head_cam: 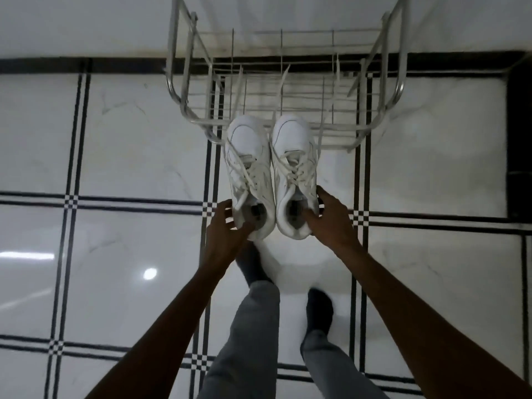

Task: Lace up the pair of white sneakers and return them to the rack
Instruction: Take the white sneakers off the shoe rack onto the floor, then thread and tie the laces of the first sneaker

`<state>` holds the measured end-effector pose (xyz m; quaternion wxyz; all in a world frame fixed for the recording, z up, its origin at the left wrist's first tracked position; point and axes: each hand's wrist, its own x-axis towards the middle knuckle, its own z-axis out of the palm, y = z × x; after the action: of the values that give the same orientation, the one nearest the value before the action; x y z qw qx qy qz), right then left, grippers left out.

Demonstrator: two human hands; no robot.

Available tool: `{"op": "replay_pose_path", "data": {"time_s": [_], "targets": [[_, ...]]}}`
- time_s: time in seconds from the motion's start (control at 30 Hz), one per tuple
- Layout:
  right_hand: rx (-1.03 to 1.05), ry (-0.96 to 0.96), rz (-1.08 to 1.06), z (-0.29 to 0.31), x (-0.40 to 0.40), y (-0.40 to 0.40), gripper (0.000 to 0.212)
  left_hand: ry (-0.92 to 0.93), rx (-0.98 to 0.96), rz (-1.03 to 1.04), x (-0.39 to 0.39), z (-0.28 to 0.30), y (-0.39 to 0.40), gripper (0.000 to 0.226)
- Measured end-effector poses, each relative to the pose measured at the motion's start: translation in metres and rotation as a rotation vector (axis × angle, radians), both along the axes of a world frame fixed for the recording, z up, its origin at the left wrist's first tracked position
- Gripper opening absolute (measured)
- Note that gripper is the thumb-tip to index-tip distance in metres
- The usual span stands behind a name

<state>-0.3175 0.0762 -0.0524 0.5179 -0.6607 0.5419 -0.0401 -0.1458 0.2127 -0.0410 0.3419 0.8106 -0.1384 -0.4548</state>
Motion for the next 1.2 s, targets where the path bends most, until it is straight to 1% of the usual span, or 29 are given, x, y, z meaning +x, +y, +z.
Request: {"op": "replay_pose_path", "data": {"time_s": [0.07, 0.2, 0.27, 0.5, 0.63, 0.73, 0.8, 0.83, 0.87, 0.9, 0.93, 0.97, 1.0, 1.03, 1.07, 1.2], "targets": [[0.012, 0.007, -0.003, -0.017, -0.015, 0.024, 0.036, 0.033, -0.002, 0.042, -0.017, -0.017, 0.025, 0.058], [0.092, 0.072, -0.012, -0.069, -0.036, 0.068, 0.035, 0.064, 0.057, 0.057, -0.040, -0.070, 0.067, 0.050], [0.112, 0.092, -0.010, -0.106, -0.041, 0.083, 0.034, 0.075, 0.079, 0.047, -0.044, -0.108, 0.080, 0.050], [0.100, 0.221, 0.015, -0.265, -0.049, 0.113, 0.035, 0.100, 0.067, -0.007, -0.056, -0.268, 0.107, 0.049], [0.132, 0.253, -0.003, -0.325, -0.059, 0.120, 0.035, 0.110, 0.069, -0.018, -0.061, -0.326, 0.111, 0.048], [0.154, 0.235, -0.036, -0.342, -0.063, 0.122, 0.038, 0.102, 0.064, -0.001, -0.064, -0.348, 0.113, 0.047], [0.139, 0.229, -0.030, -0.344, -0.063, 0.126, 0.045, 0.093, 0.066, -0.001, -0.065, -0.352, 0.115, 0.050], [0.073, 0.234, -0.023, -0.343, -0.063, 0.128, 0.053, 0.068, 0.066, -0.016, -0.066, -0.351, 0.115, 0.054], [-0.035, 0.235, -0.030, -0.339, -0.061, 0.130, 0.062, 0.014, 0.062, -0.041, -0.065, -0.348, 0.114, 0.061], [-0.179, 0.227, -0.052, -0.332, -0.057, 0.129, 0.065, -0.054, 0.048, -0.063, -0.063, -0.345, 0.112, 0.066], [-0.338, 0.207, -0.067, -0.323, -0.051, 0.127, 0.062, -0.119, 0.022, -0.069, -0.060, -0.342, 0.109, 0.069], [-0.472, 0.173, -0.058, -0.315, -0.042, 0.124, 0.053, -0.168, -0.013, -0.061, -0.057, -0.339, 0.105, 0.068], [-0.547, 0.140, -0.010, -0.307, -0.031, 0.121, 0.043, -0.193, -0.051, -0.047, -0.054, -0.338, 0.100, 0.062], [-0.557, 0.113, 0.062, -0.304, -0.020, 0.118, 0.035, -0.202, -0.083, -0.035, -0.051, -0.337, 0.096, 0.055], [-0.524, 0.101, 0.147, -0.304, -0.008, 0.116, 0.031, -0.204, -0.102, -0.032, -0.047, -0.339, 0.092, 0.048], [-0.330, 0.156, 0.403, -0.320, 0.026, 0.109, 0.035, -0.256, -0.117, -0.052, -0.034, -0.357, 0.084, 0.036]]}}
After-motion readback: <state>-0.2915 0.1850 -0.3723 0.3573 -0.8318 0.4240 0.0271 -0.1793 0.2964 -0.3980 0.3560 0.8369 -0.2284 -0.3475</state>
